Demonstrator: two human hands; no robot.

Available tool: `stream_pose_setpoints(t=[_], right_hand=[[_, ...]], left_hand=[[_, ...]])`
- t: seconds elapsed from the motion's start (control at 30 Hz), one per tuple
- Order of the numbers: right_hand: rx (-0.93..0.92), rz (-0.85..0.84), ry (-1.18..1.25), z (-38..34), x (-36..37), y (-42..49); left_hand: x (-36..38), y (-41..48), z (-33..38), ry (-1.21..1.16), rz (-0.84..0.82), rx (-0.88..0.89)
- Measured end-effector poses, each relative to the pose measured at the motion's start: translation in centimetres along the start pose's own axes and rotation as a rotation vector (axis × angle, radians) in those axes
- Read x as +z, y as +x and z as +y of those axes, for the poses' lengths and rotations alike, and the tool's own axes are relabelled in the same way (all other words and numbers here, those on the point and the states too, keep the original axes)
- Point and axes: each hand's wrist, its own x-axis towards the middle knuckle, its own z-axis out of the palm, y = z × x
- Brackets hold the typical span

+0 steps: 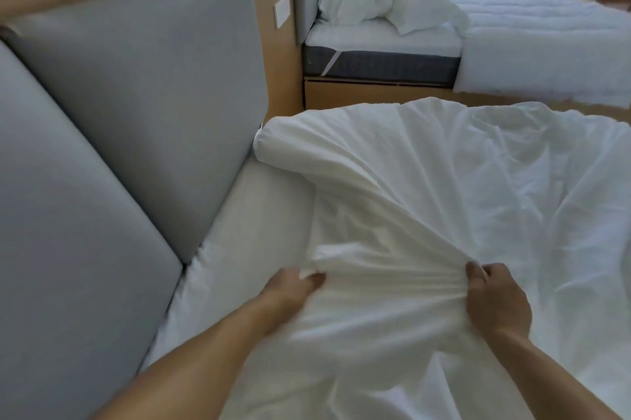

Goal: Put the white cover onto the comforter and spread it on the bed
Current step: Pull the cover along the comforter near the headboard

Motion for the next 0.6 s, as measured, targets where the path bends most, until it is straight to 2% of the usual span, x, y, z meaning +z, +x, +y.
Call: stream_pose_setpoints(t=[0.07, 0.17, 0.2, 0.27, 0.3, 0.43, 0.53, 0.6], right_hand=[[-0.141, 0.058, 0.070, -3.5, 0.1, -0.6], [-0.395, 0.164, 0.293, -11.3, -0.6, -2.5], [-0.435, 0.174, 0.356, -13.3, -0.9, -3.3], [-0.447, 0.153, 0.353, -14.5, -0.4, -4.0], [-0.411, 0.120, 0.294, -13.7, 0.2, -3.9], [-0.195, -0.060, 0.019, -8.1, 2.8, -3.3], [-0.193, -0.145, 0.005, -6.3, 3.1, -3.9], [-0.244, -0.220, -0.137, -5.4, 2.9, -5.7]], left_hand=[[-5.1, -0.3, 1.1, -0.211, 0.171, 0.008], [-12.1, -1.8, 3.1, -0.467, 0.472, 0.110], [-13.2, -2.3, 3.6, -0.490, 0.559, 0.130], [-13.8, -2.5, 3.5, -0.361, 0.675, 0.100], [-13.6, -2.5, 3.0, -0.251, 0.683, 0.077], [-11.6, -1.4, -0.3, 0.224, 0.502, 0.035], [-10.0, -1.5, -1.9, 0.101, 0.391, 0.010], [-9.4, -2.5, -3.7, 0.044, 0.347, -0.027]])
